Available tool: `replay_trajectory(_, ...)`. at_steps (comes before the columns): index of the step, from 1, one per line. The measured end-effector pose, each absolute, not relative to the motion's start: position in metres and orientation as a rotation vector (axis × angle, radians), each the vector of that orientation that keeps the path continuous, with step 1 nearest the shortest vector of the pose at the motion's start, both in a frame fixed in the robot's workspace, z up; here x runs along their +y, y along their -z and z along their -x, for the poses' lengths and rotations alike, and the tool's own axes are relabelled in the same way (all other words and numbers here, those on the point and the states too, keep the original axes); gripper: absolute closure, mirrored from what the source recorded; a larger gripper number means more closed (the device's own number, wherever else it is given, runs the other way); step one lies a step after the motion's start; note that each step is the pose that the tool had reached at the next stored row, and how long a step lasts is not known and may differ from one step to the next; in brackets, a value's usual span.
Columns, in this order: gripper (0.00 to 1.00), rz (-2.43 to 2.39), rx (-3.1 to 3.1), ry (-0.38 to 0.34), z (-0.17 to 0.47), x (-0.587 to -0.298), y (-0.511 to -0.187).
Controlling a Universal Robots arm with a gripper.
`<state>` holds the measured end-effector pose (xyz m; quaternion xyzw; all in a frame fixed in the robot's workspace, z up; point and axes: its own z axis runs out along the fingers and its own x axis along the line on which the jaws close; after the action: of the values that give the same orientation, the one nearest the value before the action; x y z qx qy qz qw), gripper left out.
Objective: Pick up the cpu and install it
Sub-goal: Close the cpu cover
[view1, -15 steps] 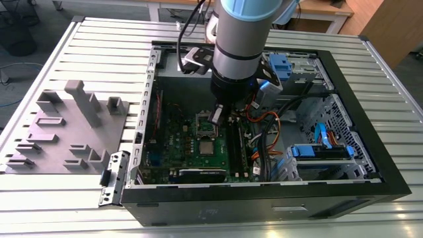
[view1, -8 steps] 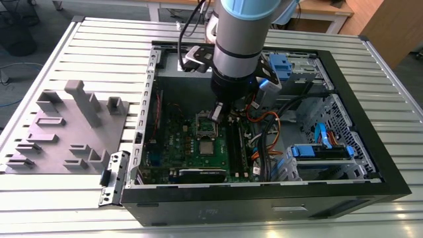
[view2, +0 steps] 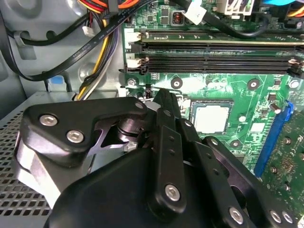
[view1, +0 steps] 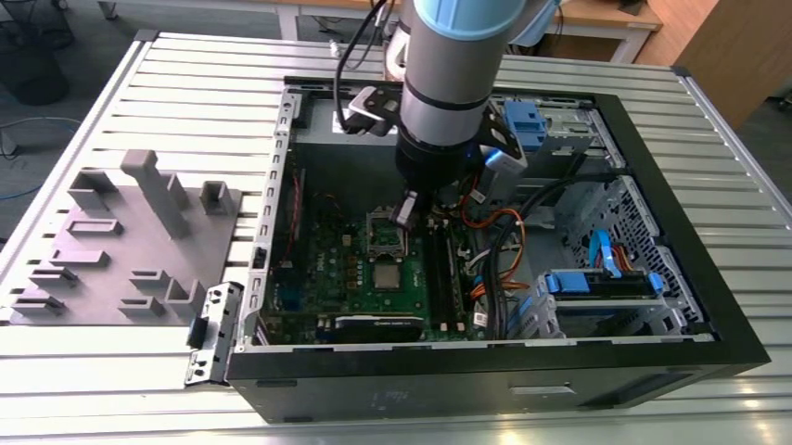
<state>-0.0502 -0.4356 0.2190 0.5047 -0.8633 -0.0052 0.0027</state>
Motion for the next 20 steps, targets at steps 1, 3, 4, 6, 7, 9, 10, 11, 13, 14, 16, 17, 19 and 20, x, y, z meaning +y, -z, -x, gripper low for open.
replay_trajectory(1,0.89,-1.583,-2.707,0.016,0.050,-0.434,-0.219)
replay_trajectory(3,0.89,-1.582,-2.708,0.016,0.050,-0.430,-0.218)
replay_trajectory(4,0.89,-1.581,-2.708,0.016,0.050,-0.428,-0.217)
replay_trajectory(6,0.89,-1.568,-2.716,0.017,0.050,-0.427,-0.216)
replay_trajectory(7,0.89,-1.556,-2.723,0.016,0.049,-0.427,-0.215)
replay_trajectory(9,0.89,-1.534,-2.735,0.016,0.048,-0.426,-0.214)
replay_trajectory(10,0.89,-1.525,-2.740,0.016,0.048,-0.426,-0.213)
replay_trajectory(11,0.89,-1.517,-2.745,0.016,0.047,-0.426,-0.213)
replay_trajectory(13,0.89,-1.507,-2.750,0.017,0.047,-0.424,-0.212)
replay_trajectory(14,0.89,-1.504,-2.752,0.017,0.046,-0.422,-0.212)
replay_trajectory(16,0.89,-1.500,-2.754,0.016,0.046,-0.418,-0.210)
replay_trajectory(17,0.89,-1.498,-2.755,0.017,0.046,-0.417,-0.210)
replay_trajectory(19,0.89,-1.496,-2.757,0.017,0.046,-0.417,-0.208)
replay_trajectory(20,0.89,-1.495,-2.758,0.016,0.047,-0.417,-0.208)
